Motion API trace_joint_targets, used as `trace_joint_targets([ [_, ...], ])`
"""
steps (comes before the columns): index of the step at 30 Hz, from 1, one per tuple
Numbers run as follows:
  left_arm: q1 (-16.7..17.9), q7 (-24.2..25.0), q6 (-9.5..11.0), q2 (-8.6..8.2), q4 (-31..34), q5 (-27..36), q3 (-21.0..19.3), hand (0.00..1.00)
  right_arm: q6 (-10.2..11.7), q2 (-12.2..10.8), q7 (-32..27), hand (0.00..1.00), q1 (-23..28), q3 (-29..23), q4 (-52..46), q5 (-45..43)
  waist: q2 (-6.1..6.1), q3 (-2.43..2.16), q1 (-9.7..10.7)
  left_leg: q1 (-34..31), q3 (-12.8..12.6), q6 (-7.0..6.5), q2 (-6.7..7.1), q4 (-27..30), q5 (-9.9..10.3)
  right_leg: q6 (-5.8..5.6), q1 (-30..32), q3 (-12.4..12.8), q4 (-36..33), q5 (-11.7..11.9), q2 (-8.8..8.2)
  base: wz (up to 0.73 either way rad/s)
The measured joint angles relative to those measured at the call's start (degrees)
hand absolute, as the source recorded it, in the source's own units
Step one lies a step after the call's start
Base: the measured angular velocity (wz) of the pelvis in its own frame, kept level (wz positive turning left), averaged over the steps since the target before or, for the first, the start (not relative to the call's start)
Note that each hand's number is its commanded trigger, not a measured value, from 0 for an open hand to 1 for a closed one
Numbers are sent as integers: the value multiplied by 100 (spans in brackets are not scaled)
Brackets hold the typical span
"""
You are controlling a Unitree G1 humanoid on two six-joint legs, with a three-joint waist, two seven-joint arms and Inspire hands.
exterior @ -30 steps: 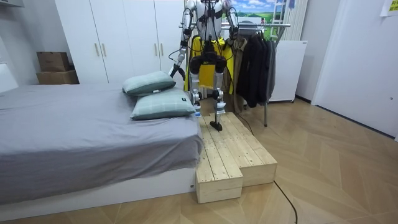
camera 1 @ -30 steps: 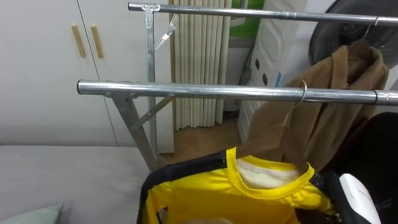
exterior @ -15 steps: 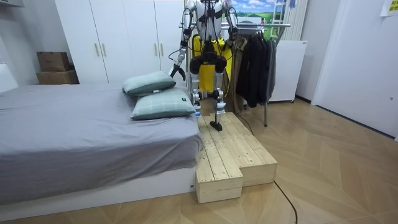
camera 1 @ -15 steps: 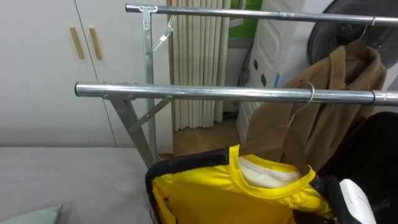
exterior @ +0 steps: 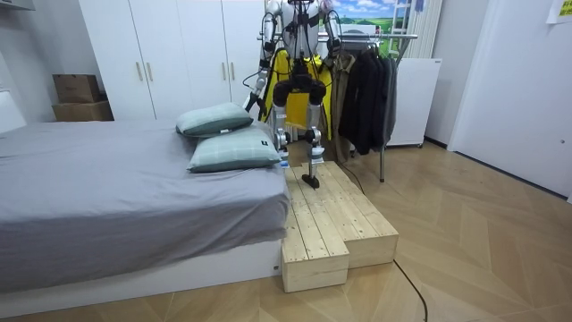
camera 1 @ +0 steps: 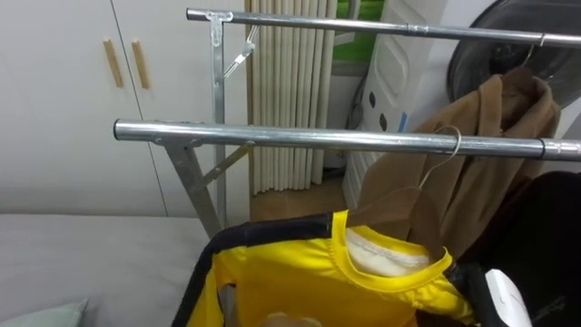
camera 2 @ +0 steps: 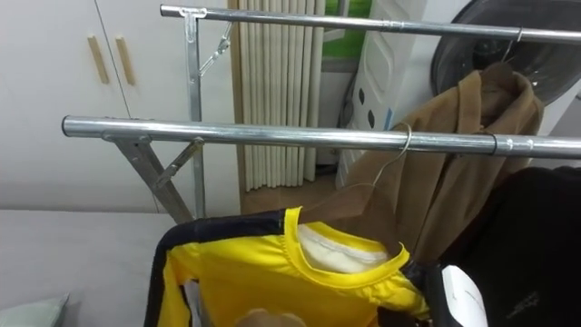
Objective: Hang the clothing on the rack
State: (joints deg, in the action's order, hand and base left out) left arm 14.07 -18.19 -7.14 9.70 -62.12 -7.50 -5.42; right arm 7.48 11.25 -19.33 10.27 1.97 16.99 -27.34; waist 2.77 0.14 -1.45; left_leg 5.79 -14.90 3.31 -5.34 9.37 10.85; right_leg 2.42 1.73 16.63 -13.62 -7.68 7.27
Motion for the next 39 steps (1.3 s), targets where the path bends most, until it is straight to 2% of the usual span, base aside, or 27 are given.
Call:
trace_joint_targets([
  [1, 0, 0, -3, 0, 11, 0, -1, 0, 0, 0, -9, 84, -1, 2, 8, -1, -1, 0, -1, 0, 0, 0, 0, 0, 0, 0, 0, 0, 0, 0, 0, 0],
  [2, 0, 0, -5, 0, 34, 0, -6, 0, 0, 0, -42, 66, -3, 2, 26, -9, -3, 2, -3, 0, 1, 0, -1, 0, 0, 0, 0, -1, 0, 0, 0, 0],
  [3, 1, 0, -11, -1, 61, -1, -11, 0, 0, -1, -69, 56, -4, 2, 34, -18, -7, 5, -6, 0, 1, 0, -1, 0, 0, 0, 1, -2, 0, 0, 1, 0],
  [4, 0, 0, -14, -1, 71, -1, -11, 0, 0, -2, -79, 32, -5, 2, 44, -23, -10, 6, -7, -1, 2, 0, -1, 0, 0, 0, 1, -2, 3, 0, 1, 0],
  [5, 0, -1, -13, -2, 78, -1, -9, 0, 1, -12, -119, 0, -15, 11, 91, -32, -15, 9, -7, -1, 3, 0, -2, 0, 0, 0, 1, -1, 6, 0, 1, 0],
  [9, 0, -1, -13, -2, 78, 0, -6, 0, -16, -19, -176, 0, -104, -15, 343, -18, -22, 13, -7, -2, 3, 1, -2, -3, 0, 0, 0, 1, 11, 0, 1, 0],
  [12, 0, -1, -13, -5, 79, 0, 6, 0, -212, -20, -107, 0, -170, -9, 642, 13, -41, 26, -17, -3, 8, 1, -2, -17, 0, 0, 1, 2, 24, 0, 1, 0],
  [22, 7, -25, -13, -10, 79, -2, 6, 0, -251, -21, -32, 0, -342, 80, 998, 85, -53, 28, -48, 81, 70, 14, 2, -119, 6, 53, -85, -2, 110, -14, 10, 0],
  [32, 6, -29, -13, -10, 94, -2, 7, 0, -257, -20, 325, 0, -415, 71, 1058, 85, -52, 28, -44, 93, 108, 15, 2, -117, 6, 55, -116, -13, 125, -17, 4, 1],
  [39, 5, -29, -13, -11, 99, -1, 6, 0, -257, -27, 335, 0, -461, 57, 1065, 79, -56, 31, -43, 88, 122, 15, 2, -118, 7, 55, -116, -24, 134, -17, 4, 0],
])
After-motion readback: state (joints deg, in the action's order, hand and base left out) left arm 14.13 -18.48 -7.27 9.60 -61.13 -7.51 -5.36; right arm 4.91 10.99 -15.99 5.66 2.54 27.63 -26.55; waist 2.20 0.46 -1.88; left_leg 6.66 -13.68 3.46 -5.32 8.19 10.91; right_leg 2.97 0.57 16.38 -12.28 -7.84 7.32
